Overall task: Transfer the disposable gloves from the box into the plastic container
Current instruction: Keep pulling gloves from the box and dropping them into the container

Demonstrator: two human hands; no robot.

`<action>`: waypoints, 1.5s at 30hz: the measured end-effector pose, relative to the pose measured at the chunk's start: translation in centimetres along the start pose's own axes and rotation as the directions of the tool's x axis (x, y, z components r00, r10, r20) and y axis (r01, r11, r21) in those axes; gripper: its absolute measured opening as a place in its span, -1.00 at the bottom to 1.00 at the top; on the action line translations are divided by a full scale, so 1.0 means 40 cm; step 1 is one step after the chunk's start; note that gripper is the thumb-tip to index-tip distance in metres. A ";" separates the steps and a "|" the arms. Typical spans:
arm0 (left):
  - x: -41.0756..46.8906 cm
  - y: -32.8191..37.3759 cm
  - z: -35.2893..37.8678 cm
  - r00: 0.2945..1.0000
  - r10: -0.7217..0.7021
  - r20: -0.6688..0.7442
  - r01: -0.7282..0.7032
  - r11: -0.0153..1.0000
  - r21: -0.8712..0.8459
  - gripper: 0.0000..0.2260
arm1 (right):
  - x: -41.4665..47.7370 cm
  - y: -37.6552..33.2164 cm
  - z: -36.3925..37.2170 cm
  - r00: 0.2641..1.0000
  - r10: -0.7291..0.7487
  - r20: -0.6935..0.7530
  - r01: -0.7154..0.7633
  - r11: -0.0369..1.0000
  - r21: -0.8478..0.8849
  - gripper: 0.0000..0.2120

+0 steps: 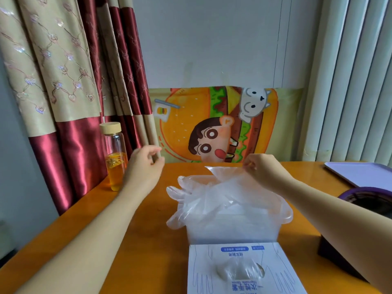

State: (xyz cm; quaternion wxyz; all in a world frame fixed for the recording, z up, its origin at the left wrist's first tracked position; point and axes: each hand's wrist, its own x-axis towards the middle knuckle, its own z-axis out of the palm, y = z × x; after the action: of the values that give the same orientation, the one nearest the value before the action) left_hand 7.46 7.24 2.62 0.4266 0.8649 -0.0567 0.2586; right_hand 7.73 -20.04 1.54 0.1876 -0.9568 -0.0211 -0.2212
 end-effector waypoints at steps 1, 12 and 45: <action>0.001 0.028 0.006 0.989 0.146 -0.002 -0.146 0.989 0.018 -0.77 | 0.005 0.007 0.013 0.999 -0.006 0.039 0.009 0.998 -0.060 -0.84; -0.009 0.085 0.253 0.434 -0.036 0.900 -0.568 0.765 0.304 -0.54 | 0.008 0.013 0.031 0.981 -0.194 0.014 0.184 0.908 -0.376 -0.66; 0.029 0.117 0.224 0.316 -0.306 0.898 -0.604 0.664 0.439 -0.54 | 0.009 0.012 0.075 0.552 0.145 0.821 0.288 0.891 -0.352 -0.20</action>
State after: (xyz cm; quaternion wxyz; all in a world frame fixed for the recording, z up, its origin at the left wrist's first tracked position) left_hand 10.53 -2.43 2.01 -0.1002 0.9240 -0.2742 -0.2471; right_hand 9.35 -19.39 -0.98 -0.0799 -0.9601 -0.0957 0.2502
